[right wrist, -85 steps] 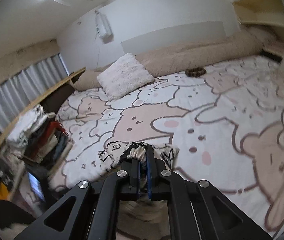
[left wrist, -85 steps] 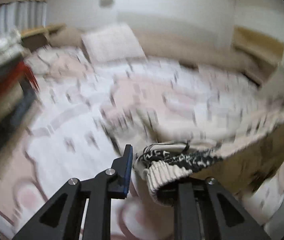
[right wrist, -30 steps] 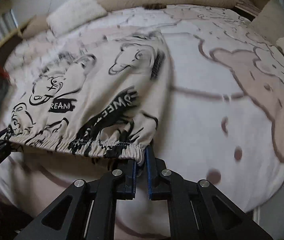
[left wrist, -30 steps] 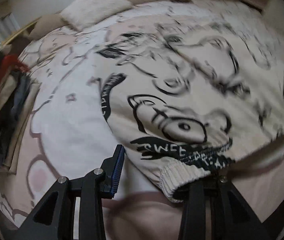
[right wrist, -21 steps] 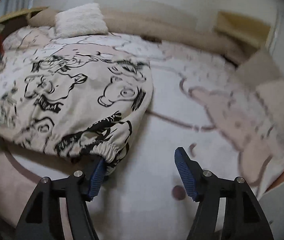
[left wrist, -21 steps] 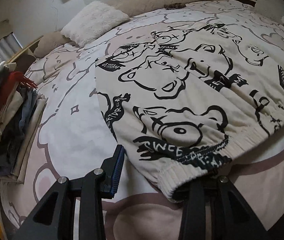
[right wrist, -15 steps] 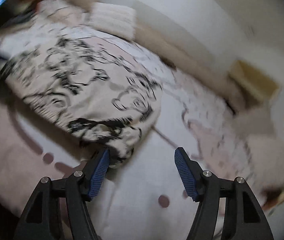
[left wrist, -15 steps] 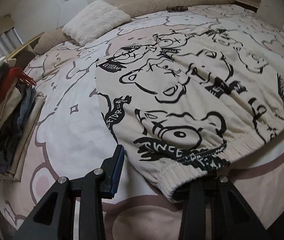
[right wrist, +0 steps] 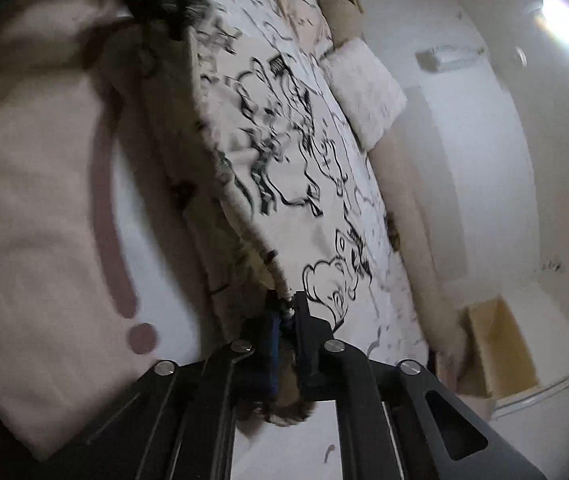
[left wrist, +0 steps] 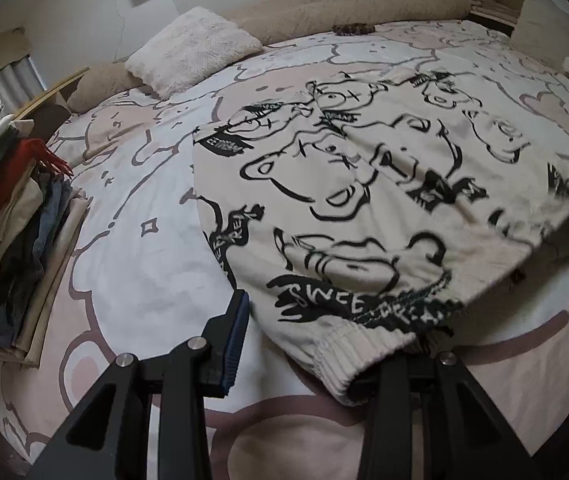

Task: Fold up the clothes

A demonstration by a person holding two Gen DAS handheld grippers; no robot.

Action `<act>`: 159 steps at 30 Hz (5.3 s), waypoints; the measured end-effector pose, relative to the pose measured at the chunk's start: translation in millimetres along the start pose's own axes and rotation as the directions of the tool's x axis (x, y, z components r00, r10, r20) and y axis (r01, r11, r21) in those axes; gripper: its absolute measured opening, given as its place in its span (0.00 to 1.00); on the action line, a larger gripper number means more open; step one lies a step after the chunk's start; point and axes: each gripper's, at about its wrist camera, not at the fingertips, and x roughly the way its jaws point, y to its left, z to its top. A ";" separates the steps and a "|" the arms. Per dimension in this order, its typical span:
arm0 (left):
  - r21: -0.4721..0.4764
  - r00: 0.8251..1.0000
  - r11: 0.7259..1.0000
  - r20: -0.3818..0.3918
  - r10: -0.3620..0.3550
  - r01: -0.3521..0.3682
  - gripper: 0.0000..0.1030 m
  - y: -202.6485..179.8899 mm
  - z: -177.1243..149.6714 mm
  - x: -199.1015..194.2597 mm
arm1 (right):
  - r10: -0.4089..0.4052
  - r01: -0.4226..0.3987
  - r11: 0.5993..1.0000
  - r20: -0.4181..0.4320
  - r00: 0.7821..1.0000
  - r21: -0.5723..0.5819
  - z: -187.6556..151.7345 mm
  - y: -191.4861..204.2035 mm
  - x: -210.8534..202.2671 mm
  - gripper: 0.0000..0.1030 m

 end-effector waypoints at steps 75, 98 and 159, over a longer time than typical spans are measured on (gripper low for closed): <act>0.629 0.952 0.748 -0.038 0.302 -0.212 0.55 145.7 255.0 -180.0 | 0.235 -0.232 0.825 0.060 0.970 0.516 172.8 -339.8 -107.8 0.19; 0.427 0.908 0.801 0.181 0.378 -0.419 0.68 165.6 351.8 -130.7 | 0.013 0.005 0.808 -0.026 1.000 0.590 214.4 -407.4 22.4 0.42; -0.187 0.962 0.967 -0.179 -0.206 0.172 0.77 212.0 139.1 76.8 | 0.533 -0.373 0.269 0.185 0.826 0.888 -9.6 -227.5 137.2 0.69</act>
